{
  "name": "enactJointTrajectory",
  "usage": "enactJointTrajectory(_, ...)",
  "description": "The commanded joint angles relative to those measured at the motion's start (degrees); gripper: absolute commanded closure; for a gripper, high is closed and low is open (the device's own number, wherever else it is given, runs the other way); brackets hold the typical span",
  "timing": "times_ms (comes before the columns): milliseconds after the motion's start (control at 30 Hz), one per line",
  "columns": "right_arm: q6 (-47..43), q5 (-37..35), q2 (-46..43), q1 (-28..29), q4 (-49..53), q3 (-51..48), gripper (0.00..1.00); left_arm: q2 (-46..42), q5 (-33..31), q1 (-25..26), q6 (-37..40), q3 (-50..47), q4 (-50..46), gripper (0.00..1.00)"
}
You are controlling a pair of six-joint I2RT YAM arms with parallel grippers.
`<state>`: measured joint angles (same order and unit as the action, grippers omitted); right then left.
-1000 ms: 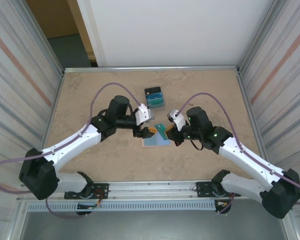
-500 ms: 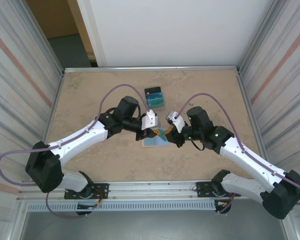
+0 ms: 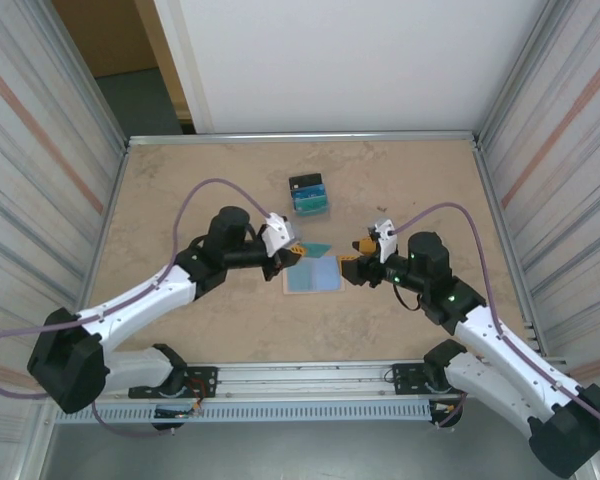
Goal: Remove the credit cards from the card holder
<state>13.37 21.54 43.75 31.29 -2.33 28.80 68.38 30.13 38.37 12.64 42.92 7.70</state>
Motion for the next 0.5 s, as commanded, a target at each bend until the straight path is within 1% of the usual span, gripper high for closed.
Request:
enactJointTrajectory(0,9.71,4.08,0.25,-1.01,-14.74,-3.41,0.32,-2.88,1.04,-2.28,-16.00,-3.79,14.97,1.00)
enactJointTrajectory(100,12.03,6.58,2.63,-1.14,-19.92,-4.27,0.30,-3.53,3.96,-3.17,-23.17,-5.53,20.61,1.00)
enactJointTrajectory(267,14.14,11.54,7.33,-1.19,-27.30,-3.94,0.30,-3.04,8.53,-3.11,-30.45,-6.13,25.59,1.00)
enactJointTrajectory(367,14.68,13.59,9.51,-1.14,-29.85,-2.91,0.31,-2.56,10.01,-3.20,-32.74,-6.49,27.65,1.00)
enactJointTrajectory(467,15.08,14.54,10.60,-1.12,-32.17,-2.44,0.33,-2.05,11.79,-3.12,-33.29,-6.20,27.89,1.00)
